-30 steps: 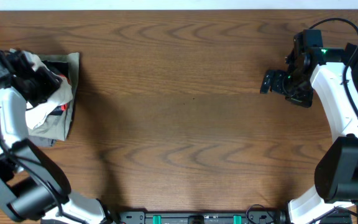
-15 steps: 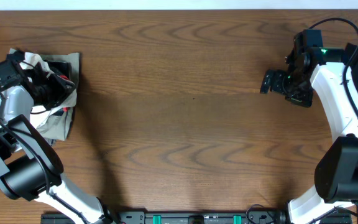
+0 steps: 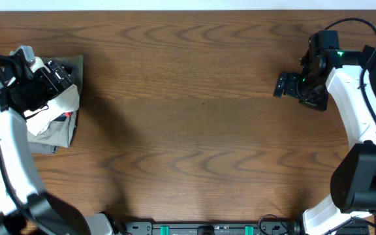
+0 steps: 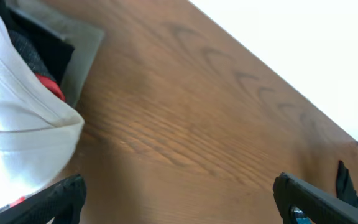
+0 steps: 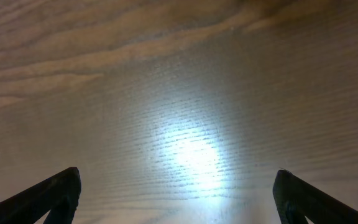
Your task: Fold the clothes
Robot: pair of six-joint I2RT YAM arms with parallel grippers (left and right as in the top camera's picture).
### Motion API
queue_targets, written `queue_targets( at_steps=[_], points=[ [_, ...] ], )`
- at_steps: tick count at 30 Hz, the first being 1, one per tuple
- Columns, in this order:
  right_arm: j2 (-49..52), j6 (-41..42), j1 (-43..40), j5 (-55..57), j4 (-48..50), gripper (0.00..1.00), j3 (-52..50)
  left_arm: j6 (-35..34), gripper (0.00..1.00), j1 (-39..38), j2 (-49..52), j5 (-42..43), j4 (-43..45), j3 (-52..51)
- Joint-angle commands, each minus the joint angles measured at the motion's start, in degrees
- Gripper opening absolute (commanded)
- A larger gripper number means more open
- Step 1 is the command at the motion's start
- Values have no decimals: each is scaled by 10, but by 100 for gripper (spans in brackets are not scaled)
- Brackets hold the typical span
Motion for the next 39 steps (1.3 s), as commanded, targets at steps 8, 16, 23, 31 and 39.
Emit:
queue_targets(
  at_steps=[8, 16, 23, 31, 39],
  points=[
    [-122, 0, 2, -18, -11, 97, 39, 76, 98, -39, -170, 11, -54, 4],
    [-251, 0, 17, 47, -85, 98, 38, 76, 98, -213, -254, -111, -46, 4],
    [-340, 23, 44, 77, -142, 99, 36, 76, 98, -408, -254, -219, -50, 4],
    [-454, 52, 92, 129, -134, 99, -20, 45, 98, -488, -273, -365, -69, 4],
    [-604, 73, 120, 221, -34, 99, -169, -25, 98, -488, -334, -519, -76, 3]
  ],
)
